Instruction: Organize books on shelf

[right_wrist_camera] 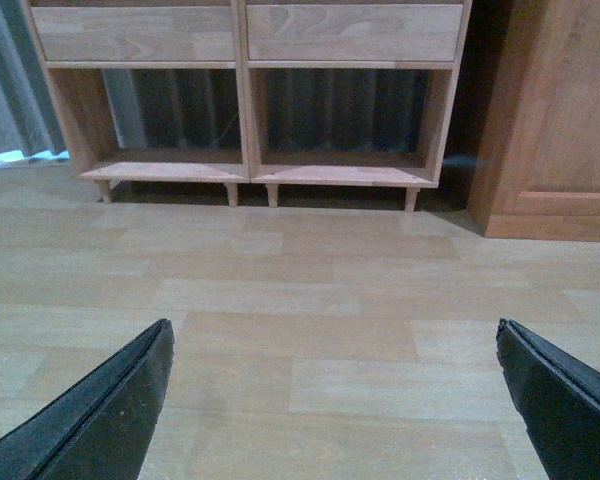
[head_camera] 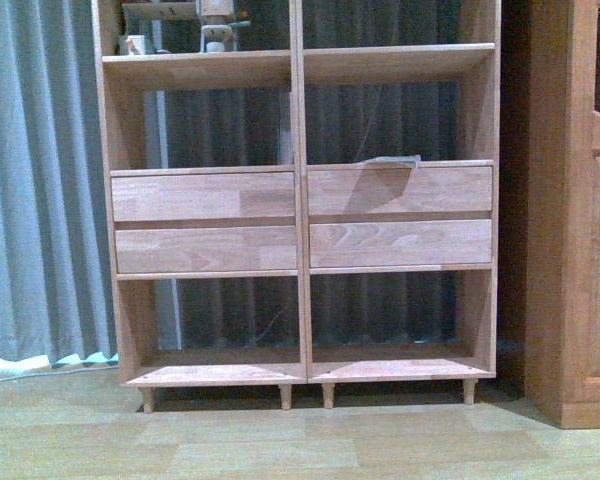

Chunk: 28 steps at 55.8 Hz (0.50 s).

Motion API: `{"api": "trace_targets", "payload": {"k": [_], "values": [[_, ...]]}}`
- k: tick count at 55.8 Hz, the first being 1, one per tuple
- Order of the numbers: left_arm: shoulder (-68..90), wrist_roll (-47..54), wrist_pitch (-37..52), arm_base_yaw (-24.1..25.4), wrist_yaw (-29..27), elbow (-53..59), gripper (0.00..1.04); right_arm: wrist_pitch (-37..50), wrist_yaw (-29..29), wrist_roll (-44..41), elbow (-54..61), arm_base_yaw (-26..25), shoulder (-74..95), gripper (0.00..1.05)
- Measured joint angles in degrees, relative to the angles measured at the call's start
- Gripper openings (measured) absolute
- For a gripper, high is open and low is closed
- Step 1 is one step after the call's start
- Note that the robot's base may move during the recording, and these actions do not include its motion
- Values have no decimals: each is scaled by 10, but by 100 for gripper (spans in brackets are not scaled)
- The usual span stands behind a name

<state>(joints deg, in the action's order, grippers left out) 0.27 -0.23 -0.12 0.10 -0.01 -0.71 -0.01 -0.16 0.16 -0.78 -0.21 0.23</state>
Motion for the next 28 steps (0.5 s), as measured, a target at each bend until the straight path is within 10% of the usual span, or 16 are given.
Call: {"api": "trace_targets", "payload": {"k": [28], "values": [[0, 0, 0, 0, 0, 0, 97, 0, 0, 0, 0, 0, 0, 98]]}}
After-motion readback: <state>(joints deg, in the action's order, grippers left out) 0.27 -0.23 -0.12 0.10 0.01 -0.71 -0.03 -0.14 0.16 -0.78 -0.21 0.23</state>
